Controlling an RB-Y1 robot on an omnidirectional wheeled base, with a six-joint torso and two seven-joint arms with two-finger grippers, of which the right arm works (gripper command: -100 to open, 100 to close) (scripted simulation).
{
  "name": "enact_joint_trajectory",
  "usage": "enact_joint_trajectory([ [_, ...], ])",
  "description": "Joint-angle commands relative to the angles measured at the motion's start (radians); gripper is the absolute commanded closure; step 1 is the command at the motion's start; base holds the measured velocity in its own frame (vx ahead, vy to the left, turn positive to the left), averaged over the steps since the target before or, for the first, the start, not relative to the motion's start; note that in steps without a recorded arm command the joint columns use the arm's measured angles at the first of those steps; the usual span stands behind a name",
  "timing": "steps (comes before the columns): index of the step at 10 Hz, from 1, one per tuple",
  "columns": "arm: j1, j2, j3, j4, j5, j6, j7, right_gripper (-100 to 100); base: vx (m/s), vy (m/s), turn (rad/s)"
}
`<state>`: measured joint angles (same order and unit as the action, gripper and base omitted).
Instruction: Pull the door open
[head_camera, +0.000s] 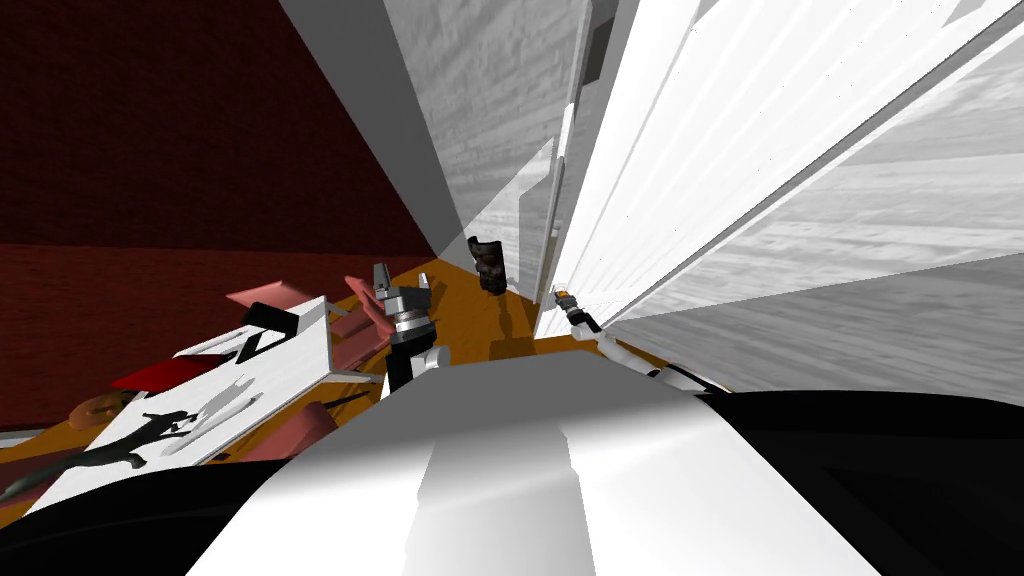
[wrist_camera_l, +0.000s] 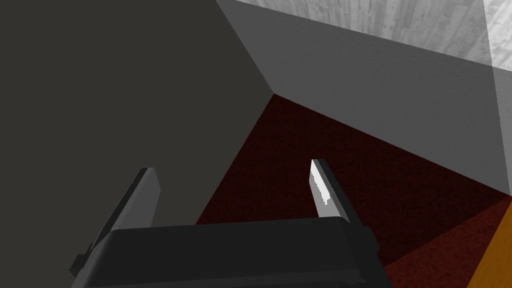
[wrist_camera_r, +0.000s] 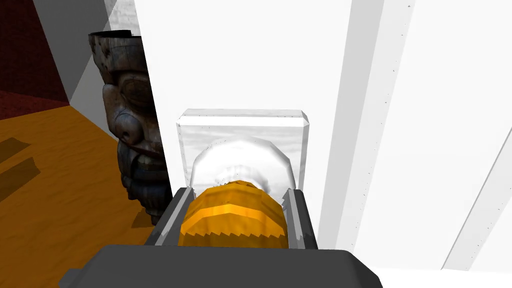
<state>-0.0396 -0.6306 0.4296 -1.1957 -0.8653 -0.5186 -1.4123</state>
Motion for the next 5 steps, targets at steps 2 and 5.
enact_joint_trajectory([
  [2, 0.009, -0.02, 0.024, -0.008, 0.004, -0.013, -0.02, 100, -0.125, -0.059, 0.073],
  [5, 0.018, -0.051, 0.053, -0.022, 0.009, -0.036, -0.048, 100, -0.188, -0.077, 0.117],
])
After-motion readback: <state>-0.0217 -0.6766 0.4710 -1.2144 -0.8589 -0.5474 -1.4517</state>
